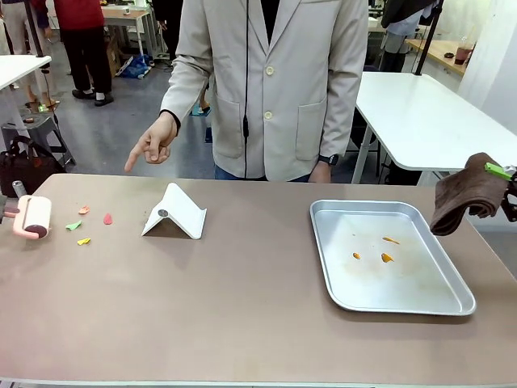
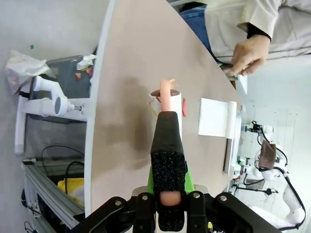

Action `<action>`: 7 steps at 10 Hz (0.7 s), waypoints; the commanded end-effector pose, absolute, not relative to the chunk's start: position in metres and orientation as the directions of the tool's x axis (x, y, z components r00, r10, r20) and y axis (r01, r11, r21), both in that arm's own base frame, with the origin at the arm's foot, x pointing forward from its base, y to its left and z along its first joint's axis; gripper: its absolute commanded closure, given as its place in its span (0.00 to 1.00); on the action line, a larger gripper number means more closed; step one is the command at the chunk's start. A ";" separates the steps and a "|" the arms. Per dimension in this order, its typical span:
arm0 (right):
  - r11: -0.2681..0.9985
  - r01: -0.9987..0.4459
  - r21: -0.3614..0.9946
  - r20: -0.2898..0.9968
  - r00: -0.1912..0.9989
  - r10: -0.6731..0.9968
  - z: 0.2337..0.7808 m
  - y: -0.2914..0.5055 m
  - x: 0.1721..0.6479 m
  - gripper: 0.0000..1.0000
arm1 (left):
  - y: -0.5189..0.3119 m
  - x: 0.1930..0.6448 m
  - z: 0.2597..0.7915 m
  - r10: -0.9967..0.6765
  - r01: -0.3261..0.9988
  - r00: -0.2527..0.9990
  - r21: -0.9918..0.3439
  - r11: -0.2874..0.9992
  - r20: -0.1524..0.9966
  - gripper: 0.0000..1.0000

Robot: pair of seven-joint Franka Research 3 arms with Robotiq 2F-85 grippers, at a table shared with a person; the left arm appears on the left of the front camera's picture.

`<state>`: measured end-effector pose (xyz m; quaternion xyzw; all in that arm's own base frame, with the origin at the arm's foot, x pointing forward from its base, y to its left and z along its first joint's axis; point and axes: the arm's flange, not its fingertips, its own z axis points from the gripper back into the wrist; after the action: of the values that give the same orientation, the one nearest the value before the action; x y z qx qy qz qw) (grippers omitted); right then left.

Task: Clean the surface of the table.
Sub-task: If a person points to the right, clean the right side of the table with your right hand, and if they point to the left, clean the left side with your left hand.

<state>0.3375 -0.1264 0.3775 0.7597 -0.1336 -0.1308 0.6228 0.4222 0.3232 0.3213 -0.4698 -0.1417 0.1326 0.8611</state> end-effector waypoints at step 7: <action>-0.207 -0.031 0.978 -0.046 0.933 -0.358 0.383 -0.128 0.335 0.98 | 0.282 0.435 0.310 0.385 -0.215 0.922 -0.776 0.593 0.039 0.78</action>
<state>0.3375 -0.1264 0.3775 0.7598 -0.1336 -0.1307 0.6228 0.4378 0.2924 0.3221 -0.4434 -0.1284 0.1604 0.8724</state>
